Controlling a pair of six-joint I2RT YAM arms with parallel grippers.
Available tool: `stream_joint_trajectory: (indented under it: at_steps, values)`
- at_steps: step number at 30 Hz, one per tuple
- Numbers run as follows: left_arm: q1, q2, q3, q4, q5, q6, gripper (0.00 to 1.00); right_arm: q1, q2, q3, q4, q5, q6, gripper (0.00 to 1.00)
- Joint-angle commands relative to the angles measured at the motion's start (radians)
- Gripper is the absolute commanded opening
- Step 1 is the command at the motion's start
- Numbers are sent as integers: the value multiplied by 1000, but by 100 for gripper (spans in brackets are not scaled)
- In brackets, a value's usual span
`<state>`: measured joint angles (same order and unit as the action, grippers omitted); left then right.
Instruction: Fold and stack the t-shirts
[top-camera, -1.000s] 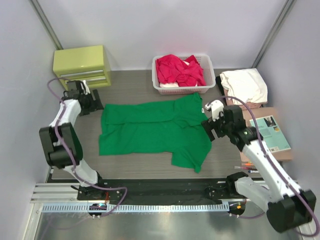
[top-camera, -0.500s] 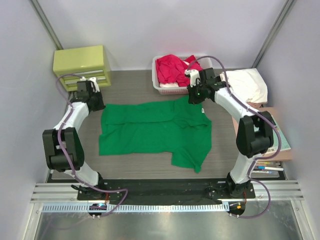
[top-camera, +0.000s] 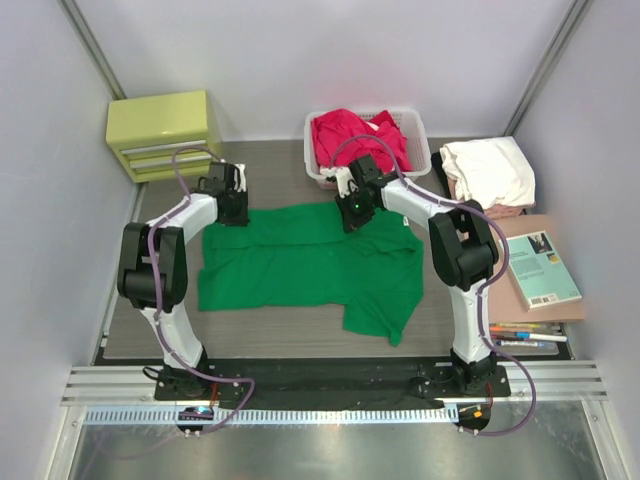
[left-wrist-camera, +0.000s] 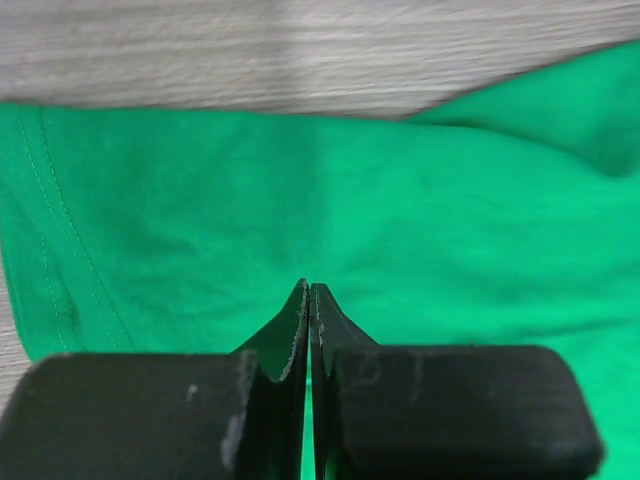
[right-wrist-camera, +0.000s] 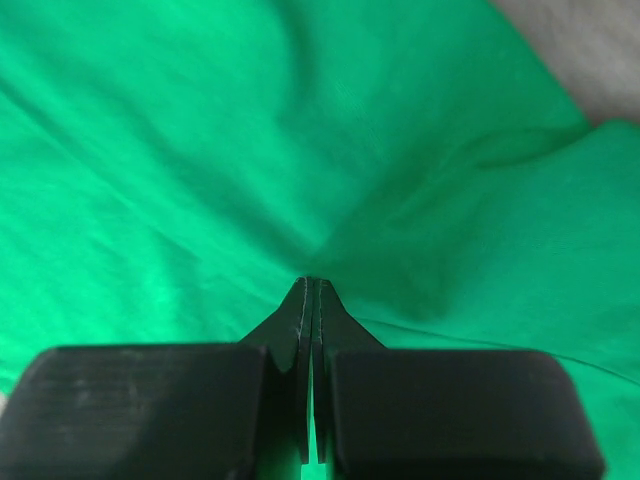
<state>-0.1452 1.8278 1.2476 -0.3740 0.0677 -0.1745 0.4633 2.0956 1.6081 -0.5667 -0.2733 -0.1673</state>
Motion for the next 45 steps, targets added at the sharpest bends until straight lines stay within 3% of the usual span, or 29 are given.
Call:
stream_joint_trajectory:
  at_steps: [1,6,15,25,33,42,45]
  values:
    - [12,53,52,-6,-43,12,0,-14,3,0,17,5,14,1]
    - [12,84,41,-5,-55,26,0,-34,-9,-51,51,32,2,1]
    - [21,90,39,-3,-103,50,0,-175,-34,-126,105,40,-14,1]
    - [98,70,1,12,-75,59,0,-278,-98,-191,116,2,-43,1]
    - [107,71,-5,23,-43,52,0,-302,-206,-275,105,-21,-66,1]
    - [113,21,-63,38,-89,95,0,-311,-462,-278,73,-30,-81,1]
    - [122,13,-71,35,-91,96,0,-310,-465,-249,70,-18,-84,1]
